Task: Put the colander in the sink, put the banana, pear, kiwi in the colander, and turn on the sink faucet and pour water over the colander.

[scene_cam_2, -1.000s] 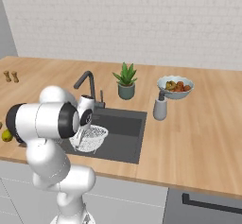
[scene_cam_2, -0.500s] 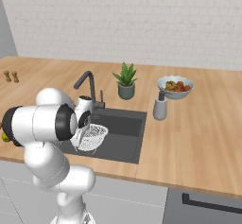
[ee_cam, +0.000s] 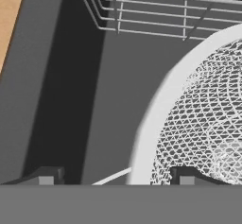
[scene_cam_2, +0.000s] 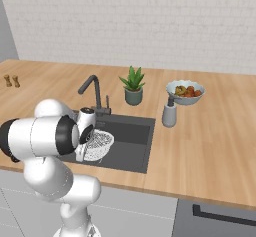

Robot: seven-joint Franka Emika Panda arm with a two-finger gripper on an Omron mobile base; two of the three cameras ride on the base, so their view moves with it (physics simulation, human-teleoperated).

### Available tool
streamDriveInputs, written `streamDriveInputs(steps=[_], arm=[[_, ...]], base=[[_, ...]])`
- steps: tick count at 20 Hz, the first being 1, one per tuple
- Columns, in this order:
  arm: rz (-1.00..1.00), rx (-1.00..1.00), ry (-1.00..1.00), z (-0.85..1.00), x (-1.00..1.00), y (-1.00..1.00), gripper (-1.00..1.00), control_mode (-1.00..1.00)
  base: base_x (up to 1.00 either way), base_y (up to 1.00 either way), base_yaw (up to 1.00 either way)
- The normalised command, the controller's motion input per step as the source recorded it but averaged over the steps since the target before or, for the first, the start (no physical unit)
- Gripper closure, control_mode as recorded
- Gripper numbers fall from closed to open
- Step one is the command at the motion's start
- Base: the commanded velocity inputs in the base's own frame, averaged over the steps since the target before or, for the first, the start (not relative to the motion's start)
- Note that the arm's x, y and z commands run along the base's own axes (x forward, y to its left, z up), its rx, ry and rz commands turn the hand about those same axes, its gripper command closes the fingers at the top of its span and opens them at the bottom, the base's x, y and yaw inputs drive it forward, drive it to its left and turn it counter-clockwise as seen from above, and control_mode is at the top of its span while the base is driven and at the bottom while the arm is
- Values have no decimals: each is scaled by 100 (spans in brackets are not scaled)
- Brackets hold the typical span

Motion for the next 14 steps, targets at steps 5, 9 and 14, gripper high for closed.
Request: streamDriveInputs(steps=[5,9,14], arm=[[0,0,6,0,0,0,-100,-100],[0,0,1,0,0,0,-100,-100],[0,0,0,3,0,0,-100,-100]], base=[[0,0,0],[0,0,0],[0,0,0]])
